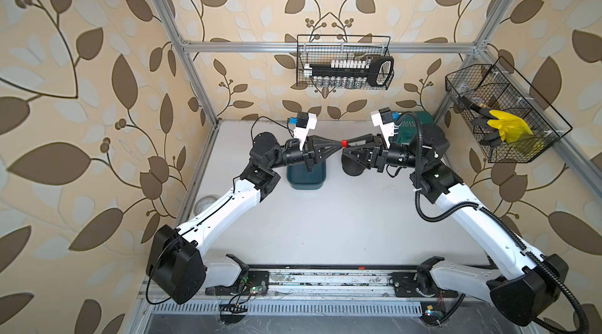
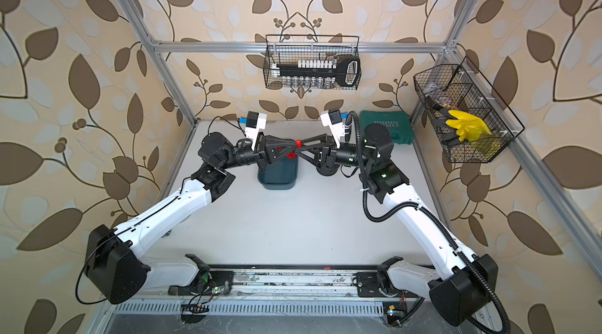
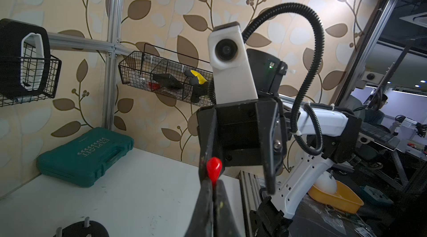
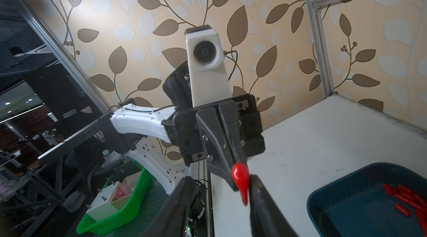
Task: Cover the protruding screws with screw protection sleeves
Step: Adjust the screw protection sleeve.
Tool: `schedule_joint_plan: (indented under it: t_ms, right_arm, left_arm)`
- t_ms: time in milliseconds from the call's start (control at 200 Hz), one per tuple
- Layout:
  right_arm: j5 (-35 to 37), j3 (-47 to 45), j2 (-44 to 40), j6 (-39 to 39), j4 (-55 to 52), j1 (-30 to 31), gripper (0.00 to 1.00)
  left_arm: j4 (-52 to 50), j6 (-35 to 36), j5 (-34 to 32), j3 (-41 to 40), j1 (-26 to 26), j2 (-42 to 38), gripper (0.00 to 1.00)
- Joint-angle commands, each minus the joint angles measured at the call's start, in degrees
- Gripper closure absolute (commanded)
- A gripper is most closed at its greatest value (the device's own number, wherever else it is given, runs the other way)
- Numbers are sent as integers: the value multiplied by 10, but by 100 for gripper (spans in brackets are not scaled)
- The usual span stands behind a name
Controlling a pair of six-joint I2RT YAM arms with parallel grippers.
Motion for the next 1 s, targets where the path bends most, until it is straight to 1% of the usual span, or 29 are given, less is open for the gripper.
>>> schedule_joint_plan:
  t_ms: [0, 70, 120, 280, 355, 430, 565, 755, 835, 955, 995]
  right_arm:
    - [37, -9, -28, -22, -25, -4, 45]
    - [46, -10, -31, -28, -38, -5, 44]
    - [38, -8, -26, -25, -38, -6, 44]
    - [7, -1, -9, -10, -32, -9, 46]
    - [-5, 0, -7, -11, -33, -9, 49]
    - [-31, 5, -2, -13, -32, -8, 52]
    - [-62, 15, 12, -19, -44, -8, 59]
    - [-46, 32, 19, -61, -103, -8, 66]
    - [-45, 36, 23, -64, -109, -8, 71]
    - [-48, 40, 28, -61, -110, -8, 72]
    - [-50, 42, 28, -60, -109, -8, 75]
  left_arm:
    - [-36, 47, -42, -12, -8, -38, 100]
    - [-56, 57, -16, -10, -9, -41, 100]
    - [-62, 54, 5, -8, -9, -38, 100]
    - [-54, 53, 11, -28, -8, -54, 100]
    - [-74, 68, 18, -26, -8, -59, 100]
    - [-88, 75, 31, -20, -8, -59, 100]
    - [-84, 72, 41, -18, -9, -57, 100]
    - [-97, 83, 44, -18, -8, -60, 100]
    - [-98, 83, 45, -16, -8, -60, 100]
    - [-97, 84, 46, -17, -8, -61, 100]
    - [-97, 84, 46, -17, -8, -61, 100]
